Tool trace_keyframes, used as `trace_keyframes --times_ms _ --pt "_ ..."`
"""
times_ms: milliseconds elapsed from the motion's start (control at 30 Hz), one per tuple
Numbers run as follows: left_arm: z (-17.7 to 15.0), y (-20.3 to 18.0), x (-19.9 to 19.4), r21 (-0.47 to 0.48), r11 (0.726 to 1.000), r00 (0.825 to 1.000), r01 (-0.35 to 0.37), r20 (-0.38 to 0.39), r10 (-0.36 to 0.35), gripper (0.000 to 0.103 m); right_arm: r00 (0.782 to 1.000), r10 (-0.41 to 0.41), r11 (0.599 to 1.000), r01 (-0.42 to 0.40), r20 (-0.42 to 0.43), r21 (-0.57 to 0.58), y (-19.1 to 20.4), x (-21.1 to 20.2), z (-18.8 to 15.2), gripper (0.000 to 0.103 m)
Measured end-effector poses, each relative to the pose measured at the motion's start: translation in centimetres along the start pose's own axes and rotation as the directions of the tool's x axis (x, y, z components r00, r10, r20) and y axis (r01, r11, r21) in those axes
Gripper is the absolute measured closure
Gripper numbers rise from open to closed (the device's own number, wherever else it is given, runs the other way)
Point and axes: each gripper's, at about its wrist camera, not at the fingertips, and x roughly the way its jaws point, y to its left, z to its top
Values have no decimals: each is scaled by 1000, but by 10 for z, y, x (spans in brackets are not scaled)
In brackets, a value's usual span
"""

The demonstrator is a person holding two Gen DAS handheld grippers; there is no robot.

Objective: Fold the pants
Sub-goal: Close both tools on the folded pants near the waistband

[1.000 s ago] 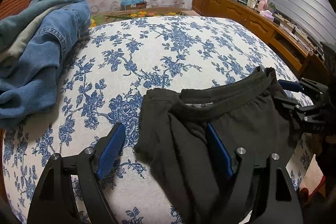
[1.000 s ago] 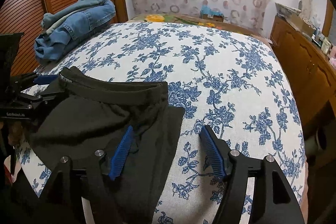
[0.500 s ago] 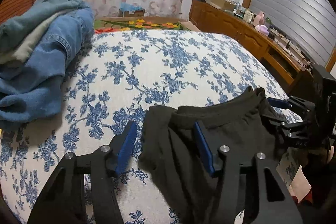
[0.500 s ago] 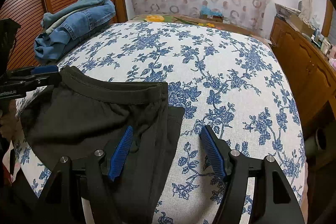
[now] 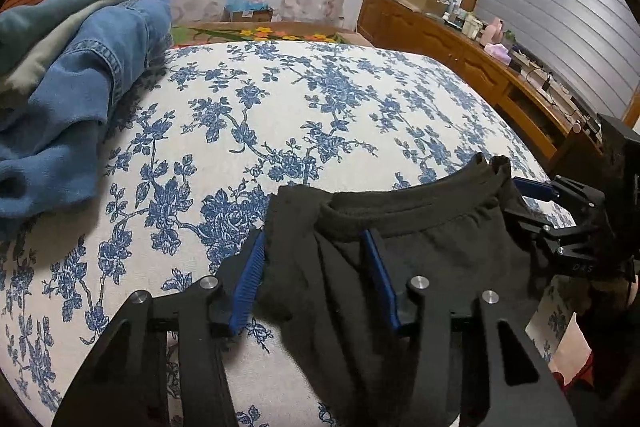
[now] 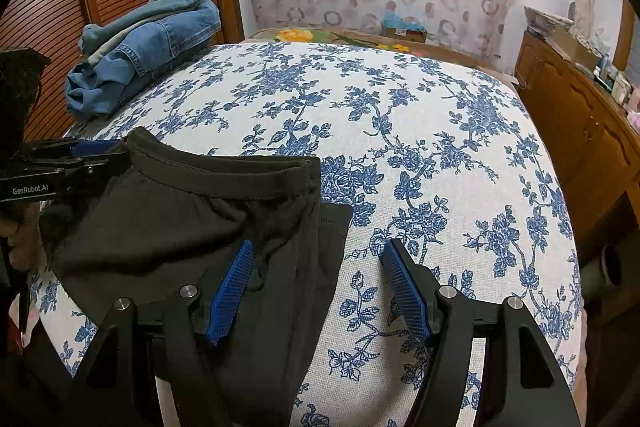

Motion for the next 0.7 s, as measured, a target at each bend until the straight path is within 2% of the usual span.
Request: trace_keyframes --times_ms 333,467,567,700 --pt "-10 -7 -6 32 998 999 45 -11 -45 52 1000 2 1000 -2 0 1 0 0 0 34" --pt "-11 -6 -5 15 997 997 71 0 -71 68 1000 9 1000 -9 -2 -6 0 1 0 34" --pt "-9 -6 -7 -1 997 997 80 11 -80 82 1000 24 1000 -24 -3 -20 2 0 2 42" --pt "-6 -14 -16 22 997 997 72 35 -73 87 997 73 997 -73 -5 -17 4 -2 1 60"
